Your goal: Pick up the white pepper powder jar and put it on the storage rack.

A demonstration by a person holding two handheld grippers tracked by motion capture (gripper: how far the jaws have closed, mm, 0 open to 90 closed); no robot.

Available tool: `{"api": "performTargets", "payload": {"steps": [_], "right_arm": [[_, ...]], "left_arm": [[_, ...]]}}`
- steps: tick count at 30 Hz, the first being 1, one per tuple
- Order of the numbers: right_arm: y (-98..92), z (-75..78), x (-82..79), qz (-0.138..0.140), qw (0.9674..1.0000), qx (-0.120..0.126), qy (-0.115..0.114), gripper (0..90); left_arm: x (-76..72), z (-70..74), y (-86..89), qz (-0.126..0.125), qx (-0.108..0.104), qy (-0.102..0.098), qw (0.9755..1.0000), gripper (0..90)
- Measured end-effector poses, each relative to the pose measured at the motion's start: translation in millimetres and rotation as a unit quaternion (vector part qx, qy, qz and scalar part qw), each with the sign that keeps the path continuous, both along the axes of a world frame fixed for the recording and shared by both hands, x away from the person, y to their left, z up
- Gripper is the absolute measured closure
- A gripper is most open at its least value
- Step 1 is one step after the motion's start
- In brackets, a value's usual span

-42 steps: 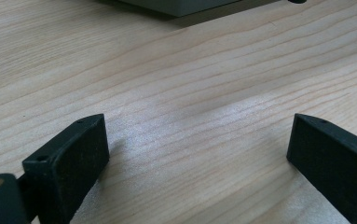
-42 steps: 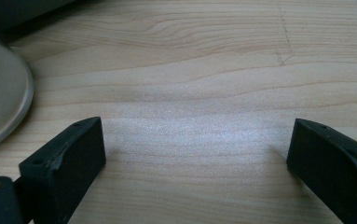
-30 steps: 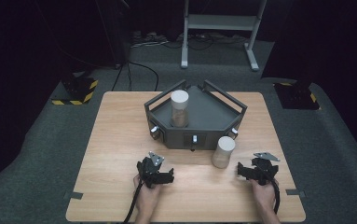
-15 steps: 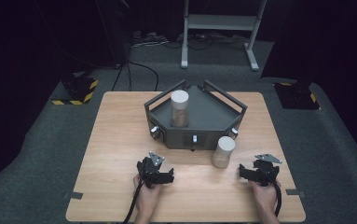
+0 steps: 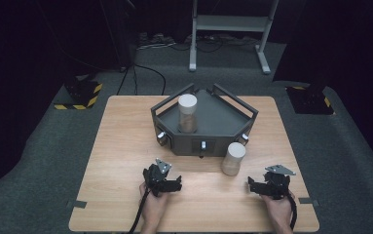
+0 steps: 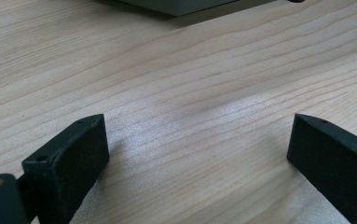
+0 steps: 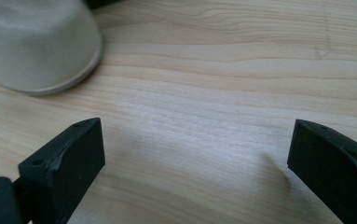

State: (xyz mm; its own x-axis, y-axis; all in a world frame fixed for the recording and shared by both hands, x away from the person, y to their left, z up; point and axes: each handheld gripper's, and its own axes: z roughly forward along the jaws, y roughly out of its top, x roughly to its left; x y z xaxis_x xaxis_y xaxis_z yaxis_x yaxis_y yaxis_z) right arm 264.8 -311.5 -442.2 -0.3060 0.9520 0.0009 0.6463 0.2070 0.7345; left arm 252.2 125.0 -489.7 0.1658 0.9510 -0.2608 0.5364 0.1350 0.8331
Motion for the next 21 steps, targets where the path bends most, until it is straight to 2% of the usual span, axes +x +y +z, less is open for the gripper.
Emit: {"api": "performTargets", "payload": {"steps": [3, 14, 21], "right_arm": [[-3.5, -0.7, -2.3, 0.018, 0.9998, 0.012, -0.002, 4.0], [-7.5, -3.1, -1.4, 0.054, 0.9979, 0.036, -0.007, 4.5], [-8.3, -1.8, 1.7, 0.063, 0.9969, 0.046, -0.002, 4.9]], "left_arm": [[0.0, 0.0, -0.1, 0.0, 0.0, 0.0, 1.0, 5.3], [0.8, 0.1, 0.3, -0.002, 0.0, 0.0, 1.0, 5.0], [0.8, 0.1, 0.2, -0.002, 0.0, 0.0, 1.0, 5.0]]}}
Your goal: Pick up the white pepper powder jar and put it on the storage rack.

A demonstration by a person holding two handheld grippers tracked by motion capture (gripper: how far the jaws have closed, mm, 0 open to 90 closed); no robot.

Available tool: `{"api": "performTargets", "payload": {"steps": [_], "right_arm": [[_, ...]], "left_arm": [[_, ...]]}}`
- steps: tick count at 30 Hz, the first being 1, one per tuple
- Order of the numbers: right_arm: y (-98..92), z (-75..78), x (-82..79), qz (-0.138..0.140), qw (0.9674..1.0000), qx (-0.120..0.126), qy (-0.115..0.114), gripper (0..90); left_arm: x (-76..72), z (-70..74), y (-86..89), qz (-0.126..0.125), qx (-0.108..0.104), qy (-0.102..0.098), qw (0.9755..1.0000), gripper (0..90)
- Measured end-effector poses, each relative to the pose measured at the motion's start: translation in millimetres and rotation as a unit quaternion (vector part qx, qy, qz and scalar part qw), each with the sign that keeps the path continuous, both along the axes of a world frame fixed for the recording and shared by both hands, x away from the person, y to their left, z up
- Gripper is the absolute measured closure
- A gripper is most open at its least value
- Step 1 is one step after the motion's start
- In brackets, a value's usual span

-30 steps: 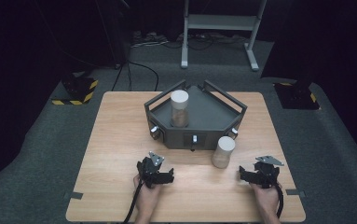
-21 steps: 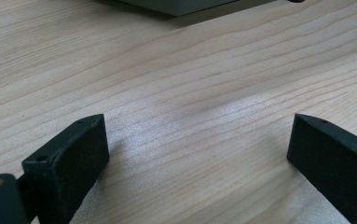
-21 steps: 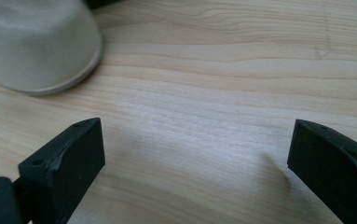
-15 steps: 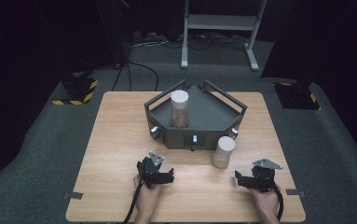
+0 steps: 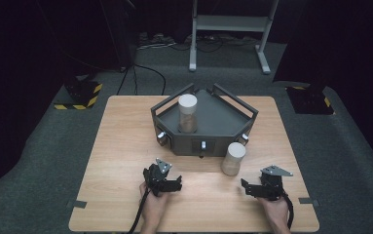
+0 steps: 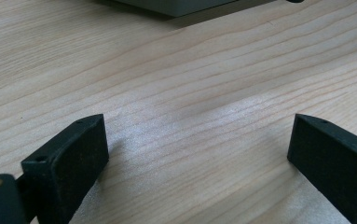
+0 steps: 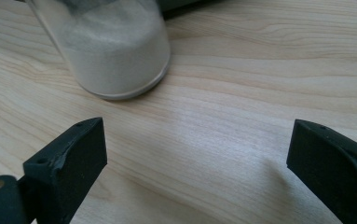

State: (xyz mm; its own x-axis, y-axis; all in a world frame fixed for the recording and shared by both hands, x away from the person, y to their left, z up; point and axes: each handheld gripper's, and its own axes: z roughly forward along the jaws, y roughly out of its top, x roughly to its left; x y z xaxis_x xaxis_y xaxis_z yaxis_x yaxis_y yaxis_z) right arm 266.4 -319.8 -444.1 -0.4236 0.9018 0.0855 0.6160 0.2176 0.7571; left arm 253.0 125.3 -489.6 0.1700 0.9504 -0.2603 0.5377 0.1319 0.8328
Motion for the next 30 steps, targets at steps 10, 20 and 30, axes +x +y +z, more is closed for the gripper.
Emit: {"api": "performTargets", "payload": {"steps": [10, 20, 30], "right_arm": [[7.8, 3.9, 5.8, 0.017, 0.9999, 0.004, 0.0, 5.7], [18.6, 9.2, 11.9, 0.031, 0.9995, 0.002, -0.007, 6.0], [30.9, 14.8, 17.1, 0.032, 0.9994, -0.003, -0.017, 6.0]], "left_arm": [[0.0, 0.3, 0.1, 0.0, 0.001, 0.001, 1.0, 5.0], [0.0, 0.0, 0.0, 0.0, 0.0, 0.0, 1.0, 5.0], [0.0, 0.0, -0.1, 0.0, 0.0, 0.0, 1.0, 5.0]]}}
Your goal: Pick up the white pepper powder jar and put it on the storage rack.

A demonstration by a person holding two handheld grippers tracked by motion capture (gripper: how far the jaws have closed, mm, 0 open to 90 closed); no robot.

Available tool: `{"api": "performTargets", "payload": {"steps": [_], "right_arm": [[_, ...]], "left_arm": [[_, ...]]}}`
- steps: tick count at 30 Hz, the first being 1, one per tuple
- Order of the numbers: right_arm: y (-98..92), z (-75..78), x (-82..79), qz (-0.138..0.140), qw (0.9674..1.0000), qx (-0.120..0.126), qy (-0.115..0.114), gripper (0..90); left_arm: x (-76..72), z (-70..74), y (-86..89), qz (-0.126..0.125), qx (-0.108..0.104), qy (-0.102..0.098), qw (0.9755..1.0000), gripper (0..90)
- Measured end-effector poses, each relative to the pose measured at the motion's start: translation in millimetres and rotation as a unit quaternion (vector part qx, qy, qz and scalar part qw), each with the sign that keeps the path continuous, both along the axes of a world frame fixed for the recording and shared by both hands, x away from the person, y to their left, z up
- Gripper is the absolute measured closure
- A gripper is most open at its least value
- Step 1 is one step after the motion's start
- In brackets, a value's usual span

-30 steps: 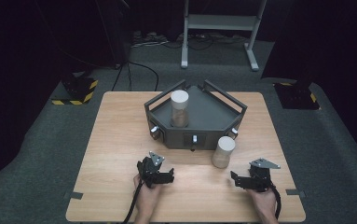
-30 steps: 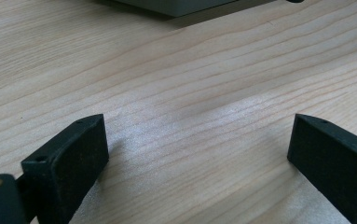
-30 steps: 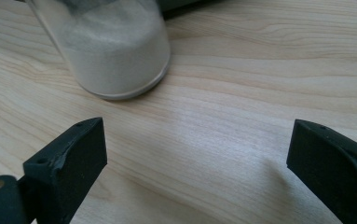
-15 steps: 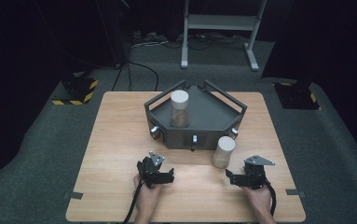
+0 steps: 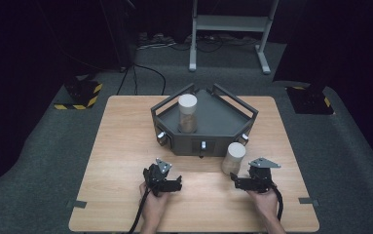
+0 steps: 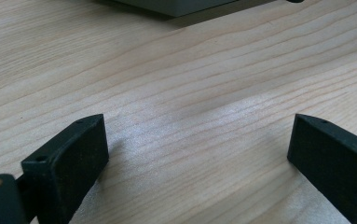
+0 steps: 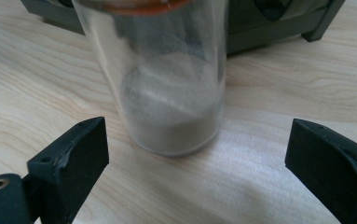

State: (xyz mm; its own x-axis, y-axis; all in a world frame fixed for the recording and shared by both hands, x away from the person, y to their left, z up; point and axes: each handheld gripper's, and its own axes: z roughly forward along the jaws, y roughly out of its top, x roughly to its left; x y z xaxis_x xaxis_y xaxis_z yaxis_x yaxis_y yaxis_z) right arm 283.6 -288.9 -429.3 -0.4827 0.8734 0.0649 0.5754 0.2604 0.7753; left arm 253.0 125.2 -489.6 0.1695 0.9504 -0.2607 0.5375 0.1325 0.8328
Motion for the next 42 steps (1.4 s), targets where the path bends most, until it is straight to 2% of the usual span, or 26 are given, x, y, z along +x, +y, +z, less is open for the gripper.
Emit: {"api": "performTargets", "payload": {"steps": [10, 13, 25, 35, 42], "right_arm": [[8.0, 2.8, 5.4, 0.003, 0.9999, 0.008, -0.007, 6.6], [8.8, 3.8, 6.7, 0.0, 0.9998, 0.017, -0.01, 7.7], [18.1, 9.0, 15.2, -0.001, 0.9996, 0.018, -0.023, 12.3], [22.5, 9.2, 19.3, -0.004, 0.9995, 0.019, -0.025, 14.8], [21.1, 7.7, 22.3, -0.007, 0.9992, 0.03, -0.026, 18.8]], "left_arm": [[0.1, 0.4, 0.3, -0.001, 0.001, 0.001, 1.0, 5.0], [0.0, 0.0, 0.0, 0.0, 0.0, 0.0, 1.0, 5.0], [0.1, 0.4, 0.2, -0.001, 0.001, 0.001, 1.0, 5.0], [-0.1, -0.1, 0.0, 0.0, 0.0, 0.0, 1.0, 5.0], [-0.1, 0.0, 0.0, 0.0, 0.0, 0.0, 1.0, 5.0]]}}
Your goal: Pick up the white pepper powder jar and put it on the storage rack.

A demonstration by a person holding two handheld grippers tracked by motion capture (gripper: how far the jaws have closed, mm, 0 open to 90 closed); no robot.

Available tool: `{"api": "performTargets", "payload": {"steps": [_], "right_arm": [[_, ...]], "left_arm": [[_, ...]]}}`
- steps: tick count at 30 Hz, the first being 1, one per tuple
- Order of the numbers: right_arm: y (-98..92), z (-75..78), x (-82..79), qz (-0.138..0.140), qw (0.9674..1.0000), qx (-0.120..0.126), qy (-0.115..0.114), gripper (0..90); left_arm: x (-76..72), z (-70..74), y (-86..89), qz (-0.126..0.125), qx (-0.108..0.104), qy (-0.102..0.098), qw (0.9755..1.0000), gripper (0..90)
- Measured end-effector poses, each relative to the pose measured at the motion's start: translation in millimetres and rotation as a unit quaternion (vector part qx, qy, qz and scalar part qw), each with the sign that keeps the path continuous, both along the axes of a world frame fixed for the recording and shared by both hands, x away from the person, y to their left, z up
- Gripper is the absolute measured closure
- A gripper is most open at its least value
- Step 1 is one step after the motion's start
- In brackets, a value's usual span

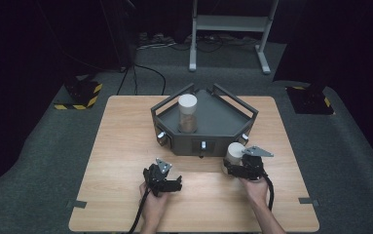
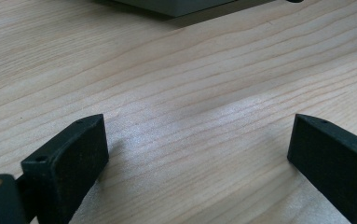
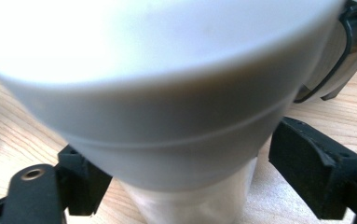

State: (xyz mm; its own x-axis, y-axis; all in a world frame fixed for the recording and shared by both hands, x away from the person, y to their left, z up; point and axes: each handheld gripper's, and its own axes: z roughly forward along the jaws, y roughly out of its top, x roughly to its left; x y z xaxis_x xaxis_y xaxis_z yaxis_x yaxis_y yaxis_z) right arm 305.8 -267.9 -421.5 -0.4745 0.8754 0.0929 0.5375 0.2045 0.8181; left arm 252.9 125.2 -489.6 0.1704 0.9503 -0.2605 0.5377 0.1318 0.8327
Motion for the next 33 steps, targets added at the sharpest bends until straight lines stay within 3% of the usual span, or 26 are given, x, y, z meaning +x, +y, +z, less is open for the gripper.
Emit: {"api": "performTargets", "payload": {"steps": [21, 33], "right_arm": [[11.9, -0.8, 4.1, -0.003, 1.0, -0.003, -0.008, 30.0], [18.0, -0.7, 0.6, -0.008, 0.9997, -0.017, -0.018, 32.1]], "left_arm": [[0.0, 0.3, 0.2, -0.001, 0.001, 0.001, 1.0, 5.0], [0.0, 0.1, 0.0, 0.0, 0.0, 0.0, 1.0, 5.0]]}}
